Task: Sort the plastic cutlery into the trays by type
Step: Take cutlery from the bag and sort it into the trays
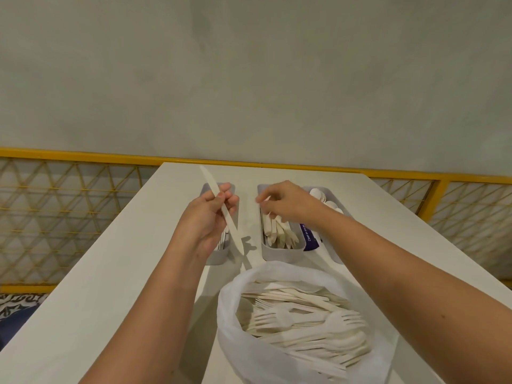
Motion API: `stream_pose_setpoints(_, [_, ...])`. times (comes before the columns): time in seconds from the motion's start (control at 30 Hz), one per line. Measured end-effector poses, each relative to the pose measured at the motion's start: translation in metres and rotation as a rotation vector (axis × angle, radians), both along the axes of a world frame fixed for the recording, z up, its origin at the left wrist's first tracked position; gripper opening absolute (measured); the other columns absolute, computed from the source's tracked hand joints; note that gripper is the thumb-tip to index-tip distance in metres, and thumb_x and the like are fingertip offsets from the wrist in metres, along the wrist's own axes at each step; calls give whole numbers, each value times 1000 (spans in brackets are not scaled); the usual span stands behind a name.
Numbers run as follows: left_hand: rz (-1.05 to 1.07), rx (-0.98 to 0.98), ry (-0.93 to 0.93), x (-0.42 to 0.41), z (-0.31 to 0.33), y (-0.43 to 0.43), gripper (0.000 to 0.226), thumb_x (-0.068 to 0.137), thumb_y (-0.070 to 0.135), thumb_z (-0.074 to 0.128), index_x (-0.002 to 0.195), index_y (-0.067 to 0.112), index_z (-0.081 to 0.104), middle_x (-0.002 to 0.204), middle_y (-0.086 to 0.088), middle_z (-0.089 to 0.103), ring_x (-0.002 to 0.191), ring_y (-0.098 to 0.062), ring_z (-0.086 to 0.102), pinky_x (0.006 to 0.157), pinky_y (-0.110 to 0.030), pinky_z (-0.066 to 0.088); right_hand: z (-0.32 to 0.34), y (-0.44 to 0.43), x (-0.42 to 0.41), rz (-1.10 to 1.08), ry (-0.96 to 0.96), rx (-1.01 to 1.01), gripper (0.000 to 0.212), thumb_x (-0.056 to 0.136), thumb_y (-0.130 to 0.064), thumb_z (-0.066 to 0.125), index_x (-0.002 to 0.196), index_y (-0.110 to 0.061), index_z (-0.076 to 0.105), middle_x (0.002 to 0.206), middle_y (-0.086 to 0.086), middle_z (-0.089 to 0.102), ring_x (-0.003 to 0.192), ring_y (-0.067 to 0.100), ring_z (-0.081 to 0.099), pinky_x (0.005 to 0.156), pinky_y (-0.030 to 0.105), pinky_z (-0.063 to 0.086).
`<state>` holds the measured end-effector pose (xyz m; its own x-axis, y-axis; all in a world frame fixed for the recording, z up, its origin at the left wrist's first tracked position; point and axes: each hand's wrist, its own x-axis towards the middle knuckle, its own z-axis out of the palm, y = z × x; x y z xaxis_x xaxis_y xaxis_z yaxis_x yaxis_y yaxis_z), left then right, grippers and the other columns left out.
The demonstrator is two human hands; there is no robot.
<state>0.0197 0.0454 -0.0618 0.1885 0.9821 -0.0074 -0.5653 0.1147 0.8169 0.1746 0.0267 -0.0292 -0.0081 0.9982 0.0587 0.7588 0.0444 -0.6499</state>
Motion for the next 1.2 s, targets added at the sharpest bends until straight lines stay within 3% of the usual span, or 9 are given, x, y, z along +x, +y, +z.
stream_pose_setpoints(0.17, [-8,8,-116,2,-2,0,27,100,5,32,120,4,51,90,-5,58,90,-12,59,86,-28,47,-4,-13,-31,160,-18,-135,25,96,-22,49,107,-7,65,100,18,64,80,17,53,62,23,44])
stream_pose_setpoints(0.33, [-44,43,-92,9,-3,-5,27,100,6,33,121,5,51,92,-4,58,99,-14,57,84,-27,49,-7,-15,-25,196,58,-153,20,96,-17,49,93,-2,62,66,4,54,57,11,47,57,21,41])
stream_pose_setpoints(0.4, [-49,85,-12,12,-4,-7,27,100,8,34,120,7,52,94,-2,58,99,-13,56,88,-24,47,-8,-15,-19,177,90,-137,18,97,-15,49,91,-2,60,61,3,52,51,10,43,53,19,39])
stream_pose_setpoints(0.47, [-66,146,192,15,-10,-9,27,100,12,36,118,12,56,98,3,63,99,-7,58,88,-19,48,-9,-11,-10,107,106,-95,17,96,-15,50,94,-1,61,60,4,52,50,11,43,51,18,39])
stream_pose_setpoints(0.57, [-94,238,556,18,-20,-12,33,99,22,41,130,25,52,127,12,52,123,-4,44,107,-24,31,-13,4,12,-85,97,-18,19,94,-14,53,101,1,63,66,3,55,53,9,49,54,19,43])
stream_pose_setpoints(0.7, [-230,396,897,20,-26,-20,39,100,27,38,138,27,44,139,13,42,129,-3,34,101,-19,27,-26,23,41,-279,-37,-41,21,91,-11,56,109,-1,61,80,9,59,59,13,51,57,21,43])
stream_pose_setpoints(0.9, [-465,417,1103,19,-33,-21,46,100,28,37,145,22,33,152,12,28,140,-7,26,106,-17,19,-39,41,46,-337,-271,-126,5,86,-5,58,90,-4,54,68,7,53,78,27,61,61,27,47])
stream_pose_setpoints(1.03, [-490,391,1123,17,-34,-19,47,100,30,39,145,23,33,152,13,29,140,-7,27,109,-20,19,-39,38,44,-313,-304,-101,30,89,-9,55,118,-1,55,104,17,67,92,28,66,80,33,54])
stream_pose_setpoints(1.2, [-457,332,1068,15,-24,-22,42,98,32,42,140,27,43,145,6,43,133,-15,40,101,-24,32,-23,16,35,-177,-259,-72,26,92,-12,53,114,-1,60,86,13,65,65,18,59,55,19,45])
